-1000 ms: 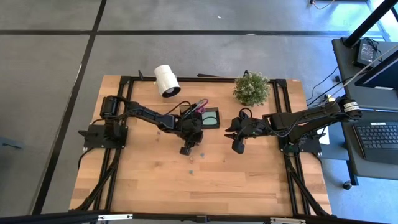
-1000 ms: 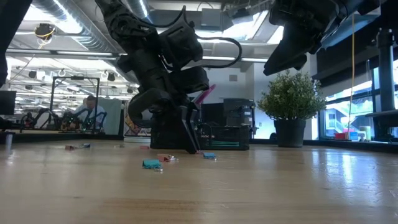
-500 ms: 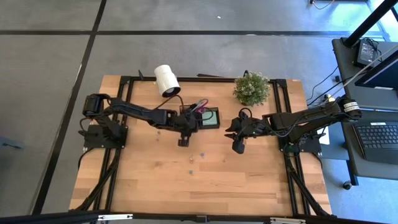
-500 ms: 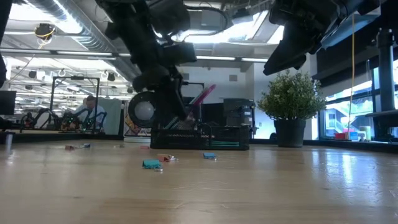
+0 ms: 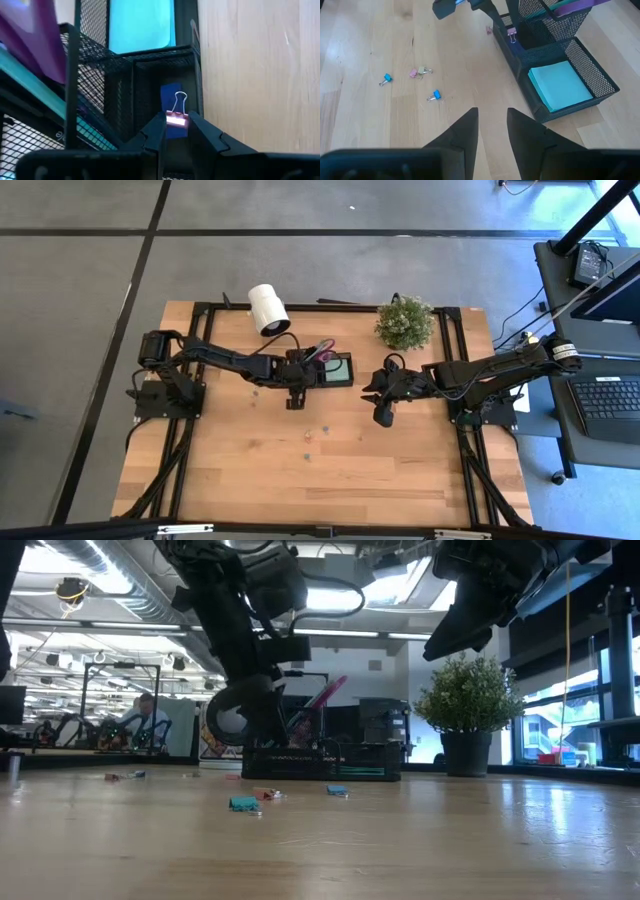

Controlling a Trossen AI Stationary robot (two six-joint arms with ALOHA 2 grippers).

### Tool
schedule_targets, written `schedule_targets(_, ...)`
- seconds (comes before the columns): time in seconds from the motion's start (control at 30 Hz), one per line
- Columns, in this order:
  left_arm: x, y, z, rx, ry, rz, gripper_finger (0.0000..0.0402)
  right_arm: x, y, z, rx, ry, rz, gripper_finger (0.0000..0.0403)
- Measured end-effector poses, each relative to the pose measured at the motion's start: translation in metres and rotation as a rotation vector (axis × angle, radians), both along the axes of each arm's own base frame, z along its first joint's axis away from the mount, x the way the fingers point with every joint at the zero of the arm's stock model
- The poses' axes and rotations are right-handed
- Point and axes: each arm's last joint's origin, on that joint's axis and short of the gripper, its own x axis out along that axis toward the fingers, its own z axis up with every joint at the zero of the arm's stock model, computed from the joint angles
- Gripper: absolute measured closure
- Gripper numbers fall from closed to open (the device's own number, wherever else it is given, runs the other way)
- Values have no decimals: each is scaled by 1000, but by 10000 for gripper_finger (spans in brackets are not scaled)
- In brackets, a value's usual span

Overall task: Pick and place office supplies into organizer
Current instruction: Put the pink binder clip into the black desk organizer, then put the green binder clip into the black desk organizer

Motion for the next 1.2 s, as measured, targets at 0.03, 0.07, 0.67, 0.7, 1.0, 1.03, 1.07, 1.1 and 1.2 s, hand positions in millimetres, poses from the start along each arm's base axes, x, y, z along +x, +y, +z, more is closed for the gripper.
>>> schedule_targets(0.03, 0, 0, 0, 0, -4, 3, 339, 0, 0, 0, 0, 0, 0, 296)
schedule_targets(0.07, 0, 1, 0, 5, -7, 14, 336, 0, 0, 0, 0, 0, 0, 296)
schedule_targets(0.67, 0, -3, 2, -63, -22, 7, 268, 0, 0, 0, -1, 0, 0, 296)
schedule_targets(0.7, 1, -7, 2, -74, -21, -37, 268, 0, 0, 0, -1, 0, 1, 296)
schedule_targets(1.0, 2, -44, 2, -290, -30, -197, 265, 0, 0, 0, -2, 1, 2, 296)
schedule_targets(1.03, 2, -48, 2, -324, -37, -159, 265, 0, 0, 0, -2, 1, 2, 296)
schedule_targets(1.07, 2, -51, 2, -351, -43, -126, 265, 0, 0, 0, -2, 1, 2, 296)
schedule_targets(1.1, 1, -56, 2, -371, -47, -105, 265, 0, 0, 0, -6, 1, 5, 296)
schedule_targets(1.2, 0, -70, 2, -404, -56, -94, 266, 0, 0, 0, -28, 4, 24, 296)
